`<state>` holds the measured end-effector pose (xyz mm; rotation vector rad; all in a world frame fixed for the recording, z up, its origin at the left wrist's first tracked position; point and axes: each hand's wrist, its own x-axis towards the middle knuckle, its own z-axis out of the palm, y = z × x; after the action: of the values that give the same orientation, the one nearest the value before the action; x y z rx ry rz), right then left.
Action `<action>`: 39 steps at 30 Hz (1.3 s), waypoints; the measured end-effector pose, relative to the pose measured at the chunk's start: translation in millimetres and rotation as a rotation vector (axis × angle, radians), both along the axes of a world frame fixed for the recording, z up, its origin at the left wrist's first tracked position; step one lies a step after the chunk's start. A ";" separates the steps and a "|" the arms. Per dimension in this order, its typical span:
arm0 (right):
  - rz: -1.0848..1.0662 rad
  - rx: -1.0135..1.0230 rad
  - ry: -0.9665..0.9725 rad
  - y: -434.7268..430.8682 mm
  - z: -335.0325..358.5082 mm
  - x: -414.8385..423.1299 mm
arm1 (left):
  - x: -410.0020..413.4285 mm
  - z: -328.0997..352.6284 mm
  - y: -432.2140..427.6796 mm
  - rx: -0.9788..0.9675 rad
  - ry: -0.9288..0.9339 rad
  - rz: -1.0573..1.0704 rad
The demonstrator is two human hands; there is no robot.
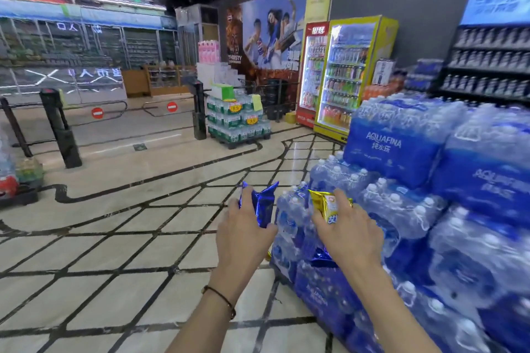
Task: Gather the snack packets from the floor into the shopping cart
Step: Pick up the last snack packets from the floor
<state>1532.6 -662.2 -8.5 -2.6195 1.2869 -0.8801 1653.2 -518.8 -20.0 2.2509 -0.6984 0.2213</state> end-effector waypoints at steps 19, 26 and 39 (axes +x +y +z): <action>-0.777 0.007 0.066 29.6 2.8 -370.5 | -304.9 -5.6 -105.6 0.024 0.048 -0.830; -1.122 0.028 0.093 90.4 -6.6 -580.4 | -516.9 -16.9 -113.5 0.089 0.050 -1.146; -1.510 0.188 0.103 197.2 -29.0 -874.6 | -845.0 -24.5 -81.4 0.094 -0.030 -1.565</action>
<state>658.0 -465.0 -37.6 -1.1555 3.1077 -0.5565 808.3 -600.2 -44.5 1.1906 -2.1979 -0.5461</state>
